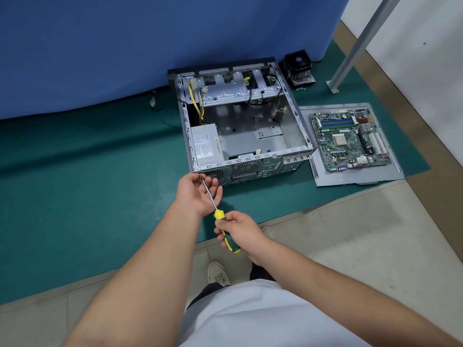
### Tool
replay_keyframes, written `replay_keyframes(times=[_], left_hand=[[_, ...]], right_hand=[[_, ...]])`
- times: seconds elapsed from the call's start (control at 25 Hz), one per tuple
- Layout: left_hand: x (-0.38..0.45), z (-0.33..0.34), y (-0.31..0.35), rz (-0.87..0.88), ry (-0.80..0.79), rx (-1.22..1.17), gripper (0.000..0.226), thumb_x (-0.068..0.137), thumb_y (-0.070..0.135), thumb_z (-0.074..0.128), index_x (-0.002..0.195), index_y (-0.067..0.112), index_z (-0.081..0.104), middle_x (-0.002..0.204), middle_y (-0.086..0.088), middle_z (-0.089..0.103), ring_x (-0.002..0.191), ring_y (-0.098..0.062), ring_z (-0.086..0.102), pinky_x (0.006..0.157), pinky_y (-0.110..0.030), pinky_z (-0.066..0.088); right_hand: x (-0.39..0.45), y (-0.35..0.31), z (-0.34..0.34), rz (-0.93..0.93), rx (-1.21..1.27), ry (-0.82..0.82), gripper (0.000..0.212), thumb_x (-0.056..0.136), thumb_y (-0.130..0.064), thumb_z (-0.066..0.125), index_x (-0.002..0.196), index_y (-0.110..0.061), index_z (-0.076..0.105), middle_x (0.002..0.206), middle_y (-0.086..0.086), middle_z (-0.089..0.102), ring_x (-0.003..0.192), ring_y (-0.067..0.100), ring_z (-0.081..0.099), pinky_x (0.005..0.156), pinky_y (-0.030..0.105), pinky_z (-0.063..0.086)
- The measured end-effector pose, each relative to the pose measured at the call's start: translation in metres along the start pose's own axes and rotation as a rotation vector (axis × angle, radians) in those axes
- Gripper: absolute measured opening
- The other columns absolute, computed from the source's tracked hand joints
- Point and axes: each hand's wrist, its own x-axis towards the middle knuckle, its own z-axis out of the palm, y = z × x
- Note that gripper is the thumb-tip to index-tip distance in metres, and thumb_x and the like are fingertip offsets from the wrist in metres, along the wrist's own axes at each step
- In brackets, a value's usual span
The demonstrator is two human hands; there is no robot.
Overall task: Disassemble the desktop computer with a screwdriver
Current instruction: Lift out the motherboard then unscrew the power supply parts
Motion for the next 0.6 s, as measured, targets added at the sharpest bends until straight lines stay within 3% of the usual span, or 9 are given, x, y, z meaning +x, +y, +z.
replay_keyframes(times=[0.2,0.28,0.44,0.6], left_hand=[[-0.002,-0.004,-0.006,0.023,-0.007,-0.006,0.022,0.094,0.020,0.048,0.073,0.018,0.052,0.064,0.003,0.059,0.075,-0.017,0.065,0.082,-0.038,0.056],[-0.006,-0.009,-0.009,0.099,0.003,0.142,0.021,0.096,0.020,0.050,0.076,0.017,0.054,0.069,0.000,0.064,0.080,-0.019,0.066,0.087,-0.041,0.057],[-0.021,-0.010,-0.011,0.359,-0.082,0.552,0.011,0.097,0.013,0.055,0.089,0.013,0.063,0.078,-0.004,0.072,0.077,-0.019,0.068,0.083,-0.039,0.058],[-0.035,0.015,-0.008,0.572,-0.196,0.778,0.010,0.097,0.010,0.065,0.088,0.015,0.067,0.088,-0.005,0.074,0.084,-0.018,0.073,0.082,-0.035,0.059]], right_hand=[[0.003,0.001,-0.005,-0.008,-0.077,0.002,0.009,0.097,-0.010,0.059,0.106,-0.007,0.059,0.081,0.007,0.064,0.061,0.015,0.054,0.058,0.029,0.049],[0.005,-0.003,-0.008,-0.054,-0.133,0.021,0.004,0.094,-0.011,0.061,0.098,-0.012,0.059,0.073,0.004,0.059,0.053,0.013,0.050,0.054,0.028,0.045],[0.014,-0.034,-0.018,-0.242,-0.125,0.148,0.020,0.092,-0.027,0.073,0.083,-0.019,0.058,0.053,-0.004,0.052,0.042,0.012,0.046,0.043,0.024,0.043],[0.019,-0.075,-0.034,-0.401,-0.053,0.220,0.011,0.093,-0.031,0.071,0.088,-0.021,0.069,0.059,-0.005,0.061,0.044,0.014,0.049,0.044,0.025,0.043]])
